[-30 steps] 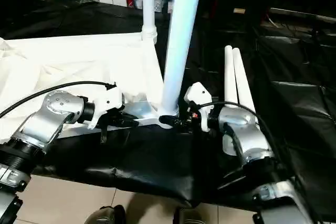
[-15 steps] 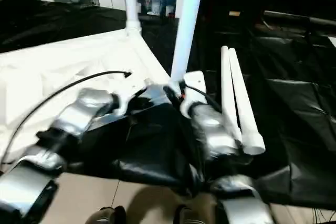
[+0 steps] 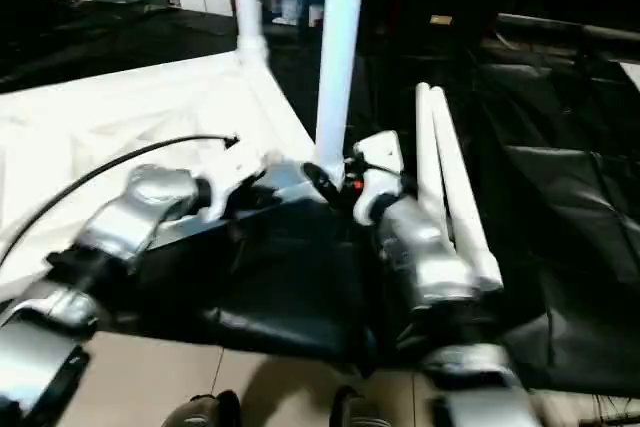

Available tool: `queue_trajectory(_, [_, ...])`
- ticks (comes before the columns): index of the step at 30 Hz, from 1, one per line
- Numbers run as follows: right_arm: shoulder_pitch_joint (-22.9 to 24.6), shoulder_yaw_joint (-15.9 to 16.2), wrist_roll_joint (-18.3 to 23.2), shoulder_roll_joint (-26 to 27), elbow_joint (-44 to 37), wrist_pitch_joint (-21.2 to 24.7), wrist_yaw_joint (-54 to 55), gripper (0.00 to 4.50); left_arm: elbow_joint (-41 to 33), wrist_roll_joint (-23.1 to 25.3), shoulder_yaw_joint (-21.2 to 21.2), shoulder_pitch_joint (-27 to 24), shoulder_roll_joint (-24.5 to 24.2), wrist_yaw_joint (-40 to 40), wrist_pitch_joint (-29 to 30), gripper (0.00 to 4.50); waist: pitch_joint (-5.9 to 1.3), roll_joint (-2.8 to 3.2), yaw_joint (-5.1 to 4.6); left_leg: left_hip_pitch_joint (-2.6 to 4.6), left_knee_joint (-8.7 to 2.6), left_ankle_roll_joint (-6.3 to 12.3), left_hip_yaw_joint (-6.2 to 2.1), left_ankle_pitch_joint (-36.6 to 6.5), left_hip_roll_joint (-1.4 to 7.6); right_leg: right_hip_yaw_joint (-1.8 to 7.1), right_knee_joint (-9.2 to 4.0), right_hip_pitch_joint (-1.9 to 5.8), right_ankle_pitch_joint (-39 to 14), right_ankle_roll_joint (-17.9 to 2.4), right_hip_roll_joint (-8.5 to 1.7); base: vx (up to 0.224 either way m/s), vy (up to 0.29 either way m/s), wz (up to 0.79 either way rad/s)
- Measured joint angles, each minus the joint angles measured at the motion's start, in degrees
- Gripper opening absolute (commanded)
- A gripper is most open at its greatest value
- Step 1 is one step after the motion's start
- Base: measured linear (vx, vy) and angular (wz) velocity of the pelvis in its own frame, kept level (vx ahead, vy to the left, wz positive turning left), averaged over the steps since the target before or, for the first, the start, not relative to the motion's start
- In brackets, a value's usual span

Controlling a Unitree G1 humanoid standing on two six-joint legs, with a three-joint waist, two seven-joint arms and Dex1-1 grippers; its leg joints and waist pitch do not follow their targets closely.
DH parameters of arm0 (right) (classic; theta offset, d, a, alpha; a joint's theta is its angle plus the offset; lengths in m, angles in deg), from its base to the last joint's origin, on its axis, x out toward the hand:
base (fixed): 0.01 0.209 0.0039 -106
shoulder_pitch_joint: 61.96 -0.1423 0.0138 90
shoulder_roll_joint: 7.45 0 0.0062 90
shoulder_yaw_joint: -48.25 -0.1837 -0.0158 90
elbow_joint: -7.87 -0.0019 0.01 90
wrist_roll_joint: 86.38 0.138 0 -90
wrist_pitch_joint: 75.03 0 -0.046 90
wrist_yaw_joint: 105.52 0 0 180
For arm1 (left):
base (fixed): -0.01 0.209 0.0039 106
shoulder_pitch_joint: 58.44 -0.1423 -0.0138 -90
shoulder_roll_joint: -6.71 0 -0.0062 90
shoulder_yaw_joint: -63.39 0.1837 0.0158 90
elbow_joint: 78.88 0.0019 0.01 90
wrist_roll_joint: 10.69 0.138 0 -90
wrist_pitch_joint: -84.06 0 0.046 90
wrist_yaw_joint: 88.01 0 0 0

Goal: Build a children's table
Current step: Rotate leg to tighten

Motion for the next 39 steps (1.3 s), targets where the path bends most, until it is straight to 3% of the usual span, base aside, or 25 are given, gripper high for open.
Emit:
queue_trajectory(6, [2.8,4.6,-0.1,-8.0,-3.2,0.6,-14.1,3.99,-5.1,-3.0,0.8,-3.0,-4.3,-9.7,-1.1,0.00,-0.03,0.04,0.47,0.07,0.16,0.11,0.03,0.1,0.21,-0.05,0.68,-0.10,-0.7,0.4,0.09,0.064,-0.016,0.01])
queue_trajectory(12, [2.6,6.3,-0.5,-8.4,-3.5,0.5,-16.6,3.99,-6.1,-3.2,1.6,-3.2,-4.7,-11.8,-1.2,0.00,-0.03,0.04,0.94,0.02,0.31,0.22,0.08,0.2,0.19,0.00,0.70,-0.08,-0.8,0.3,0.04,0.000,0.000,0.00])
queue_trajectory(14, [2.1,6.3,-0.4,-8.1,-3.5,0.6,-16.6,3.99,-6.1,-3.2,1.7,-3.4,-4.6,-12.0,-1.3,0.00,-0.03,0.04,0.95,0.02,0.41,-0.06,0.08,0.0,0.19,0.02,0.77,-0.05,-0.8,0.3,0.04,0.000,0.000,0.00])
queue_trajectory(15, [1.9,6.3,-0.4,-8.0,-3.6,0.6,-16.8,3.73,-6.2,-3.2,1.9,-3.4,-4.6,-12.1,-1.3,0.00,-0.03,0.04,0.94,0.02,0.50,-0.07,0.08,0.0,0.21,0.02,0.82,-0.02,-0.8,0.3,0.03,0.000,0.000,0.00])
queue_trajectory(19, [1.9,6.8,-0.3,-8.1,-3.6,0.8,-18.1,3.52,-6.9,-3.2,2.1,-4.0,-4.7,-12.6,-1.3,0.00,-0.03,0.04,0.85,0.02,0.76,-0.08,0.08,0.0,0.20,0.11,0.99,0.02,-0.8,0.3,0.01,0.000,0.000,0.00])
queue_trajectory(25, [1.9,7.3,-0.5,-8.4,-3.6,0.7,-19.1,2.85,-7.2,-3.2,2.1,-4.3,-4.9,-13.1,-1.3,0.00,-0.03,0.04,0.74,0.02,0.85,-0.08,0.06,0.0,0.21,0.11,1.12,0.01,-0.8,0.3,0.01,0.000,0.000,0.00])
queue_trajectory(35, [1.9,7.5,-0.6,-8.5,-3.6,0.6,-19.2,2.68,-7.5,-3.2,2.1,-4.5,-5.0,-13.1,-1.3,0.00,-0.03,0.03,0.73,0.02,0.86,-0.08,0.05,0.0,0.21,0.10,1.14,0.01,-0.8,0.3,0.01,0.000,0.000,0.00])
queue_trajectory(39, [1.6,5.7,-2.0,-5.0,-1.9,0.7,-10.9,2.67,-5.1,-2.2,1.4,-3.2,-3.0,-8.6,0.1,0.00,-0.08,-0.06,0.29,0.07,1.00,-0.08,0.04,0.0,0.20,0.15,1.30,0.04,-0.8,0.3,0.00,0.000,0.000,0.00])
